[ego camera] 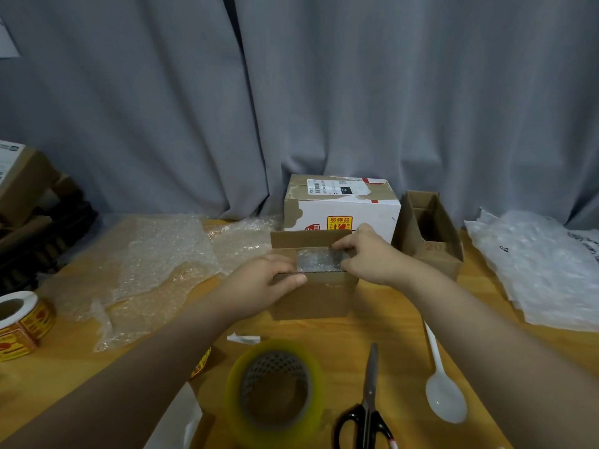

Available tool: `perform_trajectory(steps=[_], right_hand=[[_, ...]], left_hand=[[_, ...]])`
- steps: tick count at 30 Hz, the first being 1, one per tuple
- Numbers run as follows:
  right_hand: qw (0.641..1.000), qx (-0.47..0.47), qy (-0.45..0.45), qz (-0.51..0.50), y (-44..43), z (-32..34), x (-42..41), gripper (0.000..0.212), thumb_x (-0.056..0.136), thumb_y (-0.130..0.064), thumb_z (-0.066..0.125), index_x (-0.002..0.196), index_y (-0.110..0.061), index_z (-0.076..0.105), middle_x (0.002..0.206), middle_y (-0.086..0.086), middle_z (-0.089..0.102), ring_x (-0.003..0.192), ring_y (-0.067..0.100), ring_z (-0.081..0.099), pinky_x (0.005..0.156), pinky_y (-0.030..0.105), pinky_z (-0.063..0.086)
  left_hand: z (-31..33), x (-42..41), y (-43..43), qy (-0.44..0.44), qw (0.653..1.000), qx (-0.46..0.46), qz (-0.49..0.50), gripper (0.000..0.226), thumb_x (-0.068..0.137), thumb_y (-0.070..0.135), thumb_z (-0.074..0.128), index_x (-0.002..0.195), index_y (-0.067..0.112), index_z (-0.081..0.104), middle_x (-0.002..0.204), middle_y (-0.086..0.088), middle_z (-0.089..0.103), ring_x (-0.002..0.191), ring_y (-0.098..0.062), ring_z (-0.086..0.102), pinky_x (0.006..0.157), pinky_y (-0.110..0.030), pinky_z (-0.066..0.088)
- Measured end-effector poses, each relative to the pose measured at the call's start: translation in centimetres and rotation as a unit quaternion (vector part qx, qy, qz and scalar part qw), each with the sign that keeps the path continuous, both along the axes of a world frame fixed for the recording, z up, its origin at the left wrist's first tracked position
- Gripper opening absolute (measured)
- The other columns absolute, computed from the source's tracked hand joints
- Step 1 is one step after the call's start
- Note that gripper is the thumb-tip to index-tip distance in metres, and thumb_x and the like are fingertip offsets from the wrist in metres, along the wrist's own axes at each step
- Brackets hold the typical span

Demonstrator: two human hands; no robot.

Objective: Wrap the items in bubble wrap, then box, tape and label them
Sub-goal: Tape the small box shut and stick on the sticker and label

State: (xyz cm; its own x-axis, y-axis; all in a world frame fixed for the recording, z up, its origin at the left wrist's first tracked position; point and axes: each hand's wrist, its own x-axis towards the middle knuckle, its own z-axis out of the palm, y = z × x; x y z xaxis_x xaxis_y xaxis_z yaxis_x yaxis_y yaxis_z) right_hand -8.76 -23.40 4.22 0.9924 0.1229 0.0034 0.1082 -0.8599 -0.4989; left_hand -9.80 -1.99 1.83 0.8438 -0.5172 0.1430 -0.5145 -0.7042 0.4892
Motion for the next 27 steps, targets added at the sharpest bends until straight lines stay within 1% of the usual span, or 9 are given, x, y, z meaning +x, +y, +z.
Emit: perform_trajectory(steps=[3, 6, 9, 12, 16, 19, 21, 24, 27], right_hand=[[0.998, 0.050, -0.028, -0.006, 0.0, -0.1, 0.1, 0.042, 0.092, -0.014, 0.059, 0.134, -0.012, 0.054, 0.116, -0.001, 0.035, 0.118, 0.020, 0.040, 0.101, 0.025, 0.040], [0.991, 0.128, -0.040, -0.028, 0.0, -0.9, -0.1, 0.041, 0.092, -0.007, 0.057, 0.132, -0.012, 0.055, 0.112, -0.001, 0.038, 0.111, 0.017, 0.042, 0.094, 0.020, 0.042], [0.965, 0.255, -0.027, -0.056, 0.4, -1.2, -0.5, 0.046, 0.088, 0.004, 0.053, 0.130, -0.014, 0.058, 0.124, 0.001, 0.050, 0.109, 0.015, 0.047, 0.079, 0.015, 0.049], [0.955, 0.290, 0.009, -0.057, 0.3, -0.7, -0.5, 0.053, 0.084, 0.009, 0.052, 0.132, -0.015, 0.057, 0.119, 0.002, 0.057, 0.099, 0.014, 0.051, 0.062, 0.011, 0.046], [0.989, 0.147, -0.028, 0.016, 1.5, -0.3, -0.2, 0.061, 0.087, -0.002, 0.059, 0.143, -0.021, 0.043, 0.132, 0.000, 0.052, 0.118, 0.017, 0.051, 0.093, 0.026, 0.049], [0.978, 0.209, 0.003, 0.020, 2.4, -0.9, -0.3, 0.050, 0.096, -0.035, 0.051, 0.144, -0.026, 0.036, 0.119, -0.001, 0.058, 0.108, 0.014, 0.056, 0.092, 0.027, 0.046], [0.970, 0.244, -0.005, 0.019, 1.9, -1.3, -0.6, 0.050, 0.094, -0.051, 0.048, 0.137, -0.027, 0.041, 0.115, 0.000, 0.060, 0.107, 0.014, 0.058, 0.092, 0.028, 0.046], [0.977, 0.190, -0.085, 0.044, 0.4, -1.7, -1.1, 0.048, 0.090, -0.042, 0.061, 0.131, -0.026, 0.045, 0.105, -0.006, 0.056, 0.090, 0.011, 0.059, 0.077, 0.022, 0.048], [0.979, 0.134, -0.140, 0.059, -0.1, -2.2, -1.3, 0.052, 0.088, -0.031, 0.067, 0.134, -0.026, 0.045, 0.112, -0.010, 0.044, 0.084, 0.010, 0.055, 0.079, 0.022, 0.045]], left_hand=[[0.2, 0.6, 0.4, 0.073, 0.996, -0.057, -0.010, 0.035, 0.089, 0.048, 0.047, 0.106, 0.026, 0.069, 0.128, 0.003, 0.060, 0.119, -0.010, 0.053, 0.093, -0.016, 0.041], [0.4, 0.9, 0.6, 0.121, 0.988, -0.091, -0.025, 0.038, 0.081, 0.053, 0.048, 0.083, 0.022, 0.071, 0.139, 0.001, 0.051, 0.130, -0.007, 0.043, 0.092, -0.010, 0.034], [0.4, 1.0, 0.2, 0.130, 0.989, -0.065, -0.028, 0.040, 0.088, 0.044, 0.051, 0.083, 0.009, 0.069, 0.152, -0.004, 0.032, 0.140, -0.009, 0.025, 0.104, -0.018, 0.023], [-0.3, 0.9, -0.4, 0.101, 0.993, -0.061, -0.024, 0.031, 0.087, 0.052, 0.046, 0.078, 0.030, 0.066, 0.157, -0.002, 0.017, 0.145, -0.013, 0.010, 0.118, -0.034, 0.011], [-0.6, 1.1, -0.5, 0.027, 0.999, -0.038, 0.002, 0.042, 0.077, 0.065, 0.037, 0.081, 0.038, 0.070, 0.158, 0.013, 0.002, 0.144, -0.013, -0.016, 0.117, -0.048, -0.003], [-0.7, 1.7, -0.3, 0.064, 0.996, -0.059, 0.007, 0.026, 0.077, 0.064, 0.040, 0.083, 0.049, 0.060, 0.157, 0.007, 0.016, 0.146, -0.018, -0.001, 0.118, -0.046, 0.007], [-1.1, 1.8, -0.2, 0.054, 0.994, -0.097, 0.016, 0.024, 0.079, 0.059, 0.049, 0.093, 0.042, 0.060, 0.155, 0.007, 0.018, 0.142, -0.013, 0.013, 0.115, -0.044, 0.020], [-1.3, 2.2, 0.0, 0.022, 0.984, -0.173, 0.044, 0.050, 0.078, 0.046, 0.066, 0.119, 0.029, 0.043, 0.150, 0.010, 0.013, 0.131, -0.001, 0.017, 0.108, -0.028, 0.027], [-0.8, 2.8, -0.5, 0.071, 0.965, -0.249, 0.046, 0.089, 0.077, 0.035, 0.072, 0.144, 0.028, 0.014, 0.142, 0.008, 0.024, 0.131, -0.009, 0.031, 0.097, -0.018, 0.040]])
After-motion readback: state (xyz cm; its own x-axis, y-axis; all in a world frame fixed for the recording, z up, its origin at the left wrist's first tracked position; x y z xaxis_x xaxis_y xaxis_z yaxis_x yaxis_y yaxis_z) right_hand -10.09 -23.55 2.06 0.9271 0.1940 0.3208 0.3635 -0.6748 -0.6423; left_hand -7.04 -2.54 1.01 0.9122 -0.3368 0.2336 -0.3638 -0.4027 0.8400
